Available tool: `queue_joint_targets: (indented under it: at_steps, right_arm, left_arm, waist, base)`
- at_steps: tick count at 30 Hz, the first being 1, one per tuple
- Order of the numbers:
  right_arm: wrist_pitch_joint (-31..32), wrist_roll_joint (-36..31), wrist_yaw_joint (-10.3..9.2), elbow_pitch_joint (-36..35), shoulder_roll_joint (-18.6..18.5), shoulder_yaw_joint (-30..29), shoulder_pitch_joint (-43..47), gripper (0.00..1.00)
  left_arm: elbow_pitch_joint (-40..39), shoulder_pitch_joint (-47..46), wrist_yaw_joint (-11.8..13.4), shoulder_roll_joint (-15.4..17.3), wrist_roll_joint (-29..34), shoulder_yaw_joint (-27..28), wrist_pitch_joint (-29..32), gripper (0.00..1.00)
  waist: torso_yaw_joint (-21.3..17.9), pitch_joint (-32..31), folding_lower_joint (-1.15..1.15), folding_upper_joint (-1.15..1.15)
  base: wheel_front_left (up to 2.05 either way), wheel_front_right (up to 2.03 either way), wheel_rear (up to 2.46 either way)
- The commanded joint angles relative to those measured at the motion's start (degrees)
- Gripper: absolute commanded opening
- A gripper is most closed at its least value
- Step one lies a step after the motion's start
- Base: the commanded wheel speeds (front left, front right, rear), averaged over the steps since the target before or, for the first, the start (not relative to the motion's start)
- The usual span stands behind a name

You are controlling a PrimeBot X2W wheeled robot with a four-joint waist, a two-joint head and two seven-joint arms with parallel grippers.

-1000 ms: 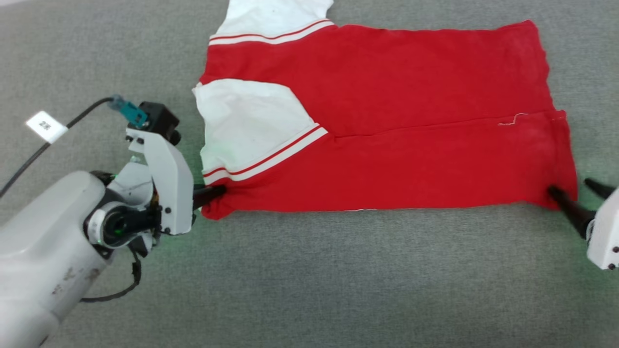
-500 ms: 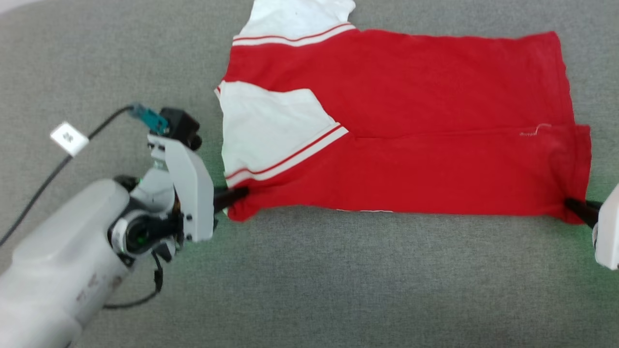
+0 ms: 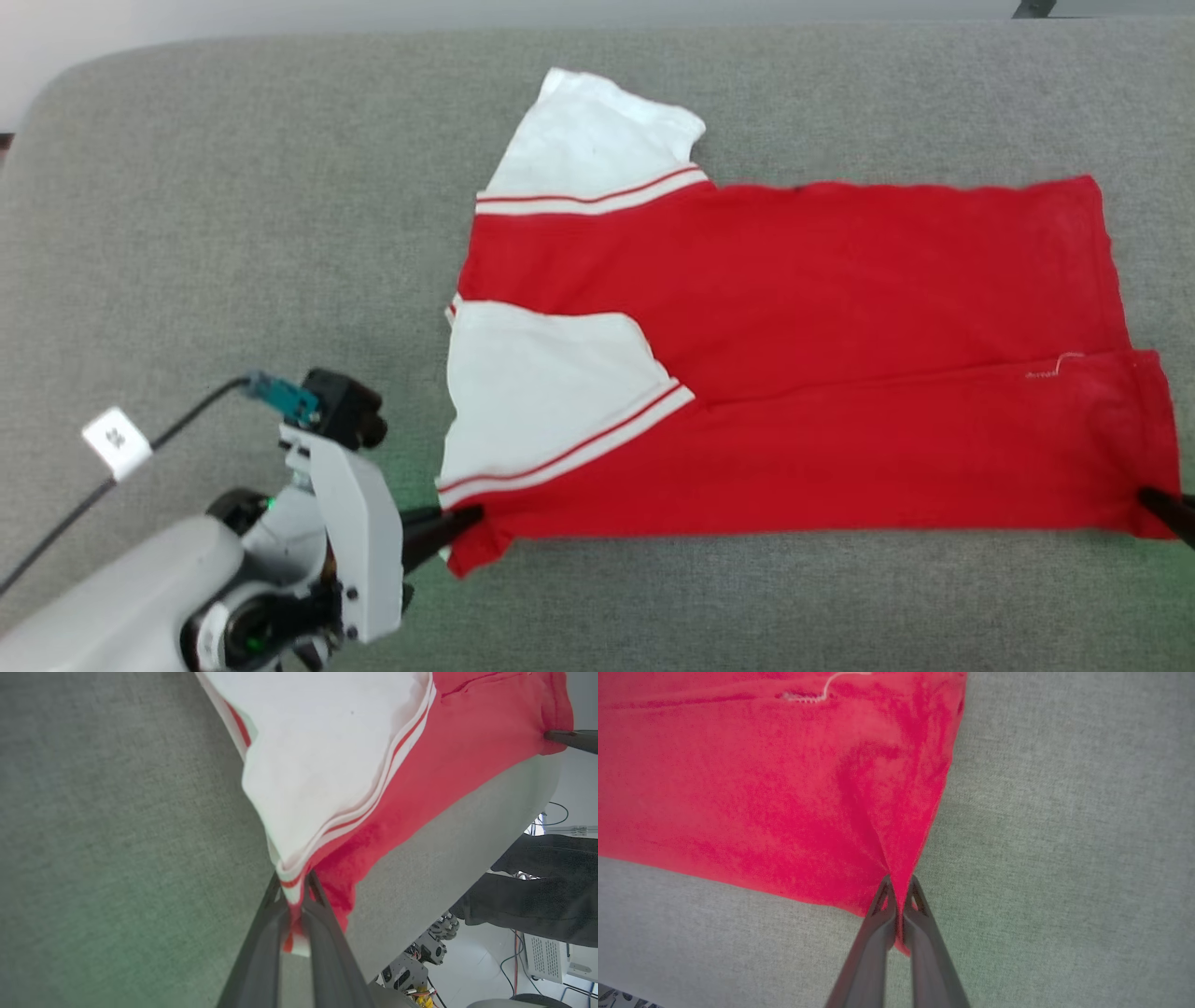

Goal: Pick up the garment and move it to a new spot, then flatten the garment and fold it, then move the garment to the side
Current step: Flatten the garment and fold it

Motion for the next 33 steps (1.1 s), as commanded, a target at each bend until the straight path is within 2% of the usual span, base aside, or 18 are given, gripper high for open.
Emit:
queue_joint_targets:
  at_steps: [1, 3, 5, 6, 7, 8, 9, 10, 15, 19, 20, 23, 26, 29, 32, 33]
  right_arm:
    - [0.54, -0.43, -0.06, -1.19, -0.05, -1.26, 1.68, 0.0]
    - [0.82, -0.4, -0.06, -2.71, 0.38, -2.41, 2.88, 0.0]
    - [0.28, -0.99, -0.06, -3.87, 1.02, -3.65, 3.49, 0.37]
    - [0.04, -1.42, -0.06, -4.26, 1.33, -3.99, 3.78, 0.49]
    - [-0.37, -1.72, -0.06, -4.69, 1.89, -4.33, 3.79, 1.0]
    - [-0.85, -1.7, -0.06, -5.04, 2.74, -4.83, 3.57, 1.0]
    - [-1.22, -1.69, -0.06, -5.43, 3.41, -5.28, 3.38, 1.0]
    - [-1.57, -1.8, -0.06, -5.93, 3.82, -5.46, 3.34, 1.0]
    - [-7.12, -3.91, -0.06, -8.53, 5.91, -7.09, 1.91, 1.0]
    - [-16.71, -8.55, -0.06, -9.4, 7.63, -6.75, -0.4, 1.0]
    - [-16.71, -8.55, -0.06, -9.4, 7.63, -6.75, -0.4, 1.0]
    - [-25.41, -12.2, -0.06, -8.47, 9.43, -5.73, -2.43, 1.0]
    - [-33.4, -15.46, -0.06, -6.69, 11.13, -4.19, -4.22, 1.0]
    - [-40.18, -17.45, -0.06, -4.34, 13.3, -2.97, -5.76, 1.0]
    - [-45.54, -18.58, -0.06, -2.34, 16.07, -1.56, -7.5, 1.0]
    - [-48.24, -19.39, -0.06, -1.28, 17.51, -0.6, -8.67, 1.0]
  left_arm:
    - [-1.67, 1.53, 0.99, 0.75, -0.03, -0.03, -0.76, 0.0]
    - [-3.42, 2.72, 2.02, 1.18, -0.27, 0.36, -1.94, 0.0]
    - [-4.78, 3.56, 2.84, 1.39, -0.35, 0.65, -2.98, 0.0]
    - [-5.19, 3.95, 3.29, 1.49, -0.29, 0.96, -3.74, 0.05]
    - [-5.53, 4.32, 3.73, 1.54, -0.18, 1.42, -4.85, 0.29]
    - [-5.91, 4.77, 4.25, 1.59, -0.23, 2.0, -6.11, 0.47]
    - [-6.3, 5.33, 4.86, 1.73, -0.44, 2.64, -7.44, 0.96]
    - [-6.66, 6.01, 5.42, 1.86, -0.72, 3.26, -8.77, 1.0]
    - [-8.34, 9.57, 7.71, 2.58, -1.1, 7.45, -17.78, 1.0]
    - [-7.2, 11.62, 9.69, 1.16, -0.59, 11.81, -27.53, 1.0]
    - [-7.2, 11.62, 9.69, 1.16, -0.59, 11.81, -27.53, 1.0]
    - [-5.29, 11.69, 10.55, -0.31, 0.9, 14.51, -33.85, 1.0]
    - [-2.7, 9.72, 9.69, -2.27, 1.06, 18.1, -37.18, 1.0]
    - [0.6, 5.54, 9.02, -3.26, 3.93, 20.26, -38.23, 1.0]
    - [5.44, -0.31, 7.75, -3.1, 8.29, 19.31, -37.49, 1.0]
    - [9.31, -5.13, 6.24, -3.33, 10.93, 17.11, -34.34, 1.0]
  waist:
    - [0.26, -0.31, 0.0, 0.0]
    - [0.32, -0.51, 0.0, 0.0]
    - [0.33, -0.74, 0.0, 0.0]
    - [0.31, -0.84, 0.0, 0.0]
    - [0.27, -0.99, 0.0, 0.0]
    - [0.2, -1.15, 0.0, 0.0]
    - [0.12, -1.24, 0.0, 0.0]
    - [0.08, -1.38, 0.0, 0.0]
    - [0.31, -1.97, 0.0, 0.0]
    - [0.4, -2.39, 0.0, 0.0]
    - [0.4, -2.39, 0.0, 0.0]
    - [0.14, -2.49, 0.0, 0.0]
    - [-0.44, -2.36, 0.0, 0.0]
    - [-1.55, -2.13, 0.0, 0.0]
    - [-3.36, -1.39, 0.0, 0.0]
    - [-4.93, -0.55, 0.0, 0.0]
  base:
    - [0.0, 0.0, 0.0]
    - [0.0, 0.0, 0.0]
    - [0.0, 0.0, 0.0]
    - [0.0, 0.0, 0.0]
    - [0.0, 0.0, 0.0]
    - [0.0, 0.0, 0.0]
    - [0.0, 0.0, 0.0]
    - [0.0, 0.0, 0.0]
    - [0.0, 0.0, 0.0]
    - [0.0, 0.0, 0.0]
    - [0.0, 0.0, 0.0]
    - [0.0, 0.0, 0.0]
    - [0.0, 0.0, 0.0]
    - [0.0, 0.0, 0.0]
    - [0.0, 0.0, 0.0]
    - [0.0, 0.0, 0.0]
